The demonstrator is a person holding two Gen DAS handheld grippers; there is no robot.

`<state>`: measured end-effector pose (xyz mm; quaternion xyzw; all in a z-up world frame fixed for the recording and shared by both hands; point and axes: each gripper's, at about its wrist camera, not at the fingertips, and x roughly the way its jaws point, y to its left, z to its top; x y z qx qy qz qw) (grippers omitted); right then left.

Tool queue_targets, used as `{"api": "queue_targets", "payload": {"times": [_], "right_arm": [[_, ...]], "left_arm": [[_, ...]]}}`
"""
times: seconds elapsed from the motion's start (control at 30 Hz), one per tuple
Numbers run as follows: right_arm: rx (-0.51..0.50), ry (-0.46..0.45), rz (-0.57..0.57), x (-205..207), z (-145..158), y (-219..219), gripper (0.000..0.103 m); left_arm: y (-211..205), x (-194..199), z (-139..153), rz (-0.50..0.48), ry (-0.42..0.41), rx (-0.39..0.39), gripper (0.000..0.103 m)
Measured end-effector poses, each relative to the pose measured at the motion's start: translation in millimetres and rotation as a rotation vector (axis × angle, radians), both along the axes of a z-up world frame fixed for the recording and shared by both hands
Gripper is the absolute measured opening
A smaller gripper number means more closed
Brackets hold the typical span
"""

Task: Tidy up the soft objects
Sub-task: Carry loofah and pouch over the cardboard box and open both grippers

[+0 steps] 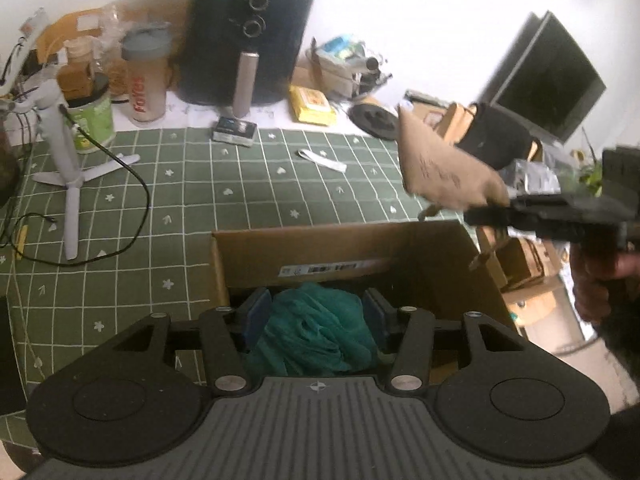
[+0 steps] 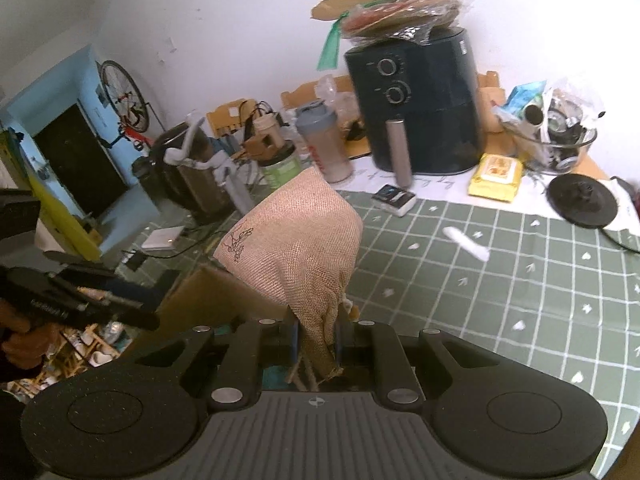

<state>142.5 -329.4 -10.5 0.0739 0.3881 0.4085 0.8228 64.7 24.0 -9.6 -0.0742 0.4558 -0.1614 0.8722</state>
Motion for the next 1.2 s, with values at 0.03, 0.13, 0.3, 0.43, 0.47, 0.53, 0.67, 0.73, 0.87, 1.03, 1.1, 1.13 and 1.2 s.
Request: {"api": "queue_targets", "payload": {"times": [0.03, 0.13, 0.3, 0.43, 0.47, 0.53, 0.67, 0.73, 0.87, 1.03, 1.1, 1.13, 1.2], "right_arm": [[0.003, -0.002, 0.005, -3, 1, 1, 0.018], [0.013, -0.011, 0.025, -11, 7, 3, 0.019], [0.012, -0.033, 0.066, -20, 15, 6, 0.019], [-0.032, -0.010, 0.135, -28, 8, 15, 0.044], [-0.064, -0.001, 0.155, -30, 5, 19, 0.067], [-0.116, 0.002, 0.178, -37, -3, 25, 0.092], [-0.154, 0.010, 0.173, -48, -11, 29, 0.101], [-0.169, 0.009, 0.160, -53, -13, 29, 0.103], [-0.189, 0.012, 0.142, -57, -15, 27, 0.103], [-0.226, -0.008, 0.069, -57, -13, 21, 0.103], [-0.237, -0.014, 0.033, -57, -13, 16, 0.103], [-0.242, -0.013, 0.019, -56, -14, 15, 0.103], [-0.250, -0.015, -0.004, -57, -16, 11, 0.103]], "left_arm": [[1, -1, 1, 0.007, -0.006, -0.002, 0.050], [2, -5, 4, 0.022, -0.016, 0.011, 0.050], [4, -9, 8, 0.046, -0.028, 0.020, 0.050], [4, -15, 7, 0.064, -0.027, 0.036, 0.050], [4, -17, 7, 0.068, -0.025, 0.039, 0.050], [4, -20, 6, 0.078, -0.019, 0.048, 0.050], [3, -29, 6, 0.100, -0.008, 0.057, 0.050], [3, -32, 6, 0.114, -0.003, 0.058, 0.050], [0, -34, 6, 0.134, 0.010, 0.069, 0.050], [-10, -26, 0, 0.098, 0.062, 0.146, 0.050], [-14, -26, -1, 0.088, 0.066, 0.159, 0.050], [-15, -25, -2, 0.083, 0.069, 0.156, 0.050], [-18, -25, -2, 0.078, 0.076, 0.155, 0.050]]}}
